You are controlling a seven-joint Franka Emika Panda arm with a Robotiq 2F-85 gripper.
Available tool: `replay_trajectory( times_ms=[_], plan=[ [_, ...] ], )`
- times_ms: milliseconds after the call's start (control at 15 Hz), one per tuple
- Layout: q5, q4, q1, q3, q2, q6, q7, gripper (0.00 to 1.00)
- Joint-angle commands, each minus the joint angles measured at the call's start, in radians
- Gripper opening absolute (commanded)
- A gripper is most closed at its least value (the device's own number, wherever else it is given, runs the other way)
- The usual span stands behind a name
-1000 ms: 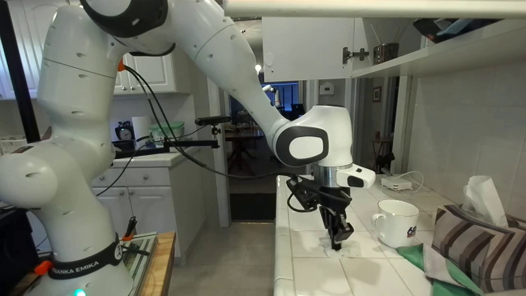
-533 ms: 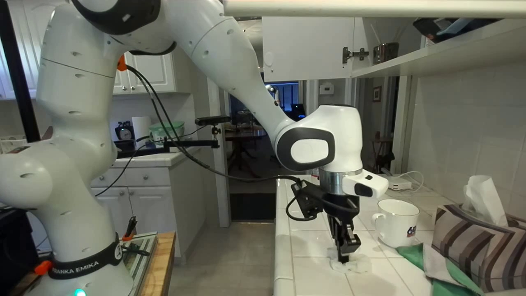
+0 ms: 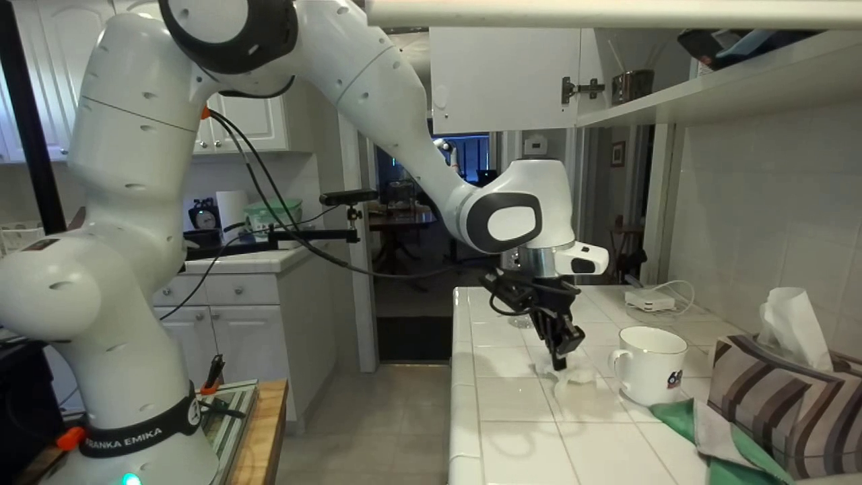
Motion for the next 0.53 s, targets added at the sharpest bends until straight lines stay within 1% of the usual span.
replay_trajectory(
  times_ms=[0, 467],
  plan=[
    [-0.032, 0.201, 0.019, 0.012, 0.123, -0.028, -0.017, 0.01],
    [-0.022, 0.59, 0.028, 0.048, 0.369, -0.153, -0.09, 0.01]
  ],
)
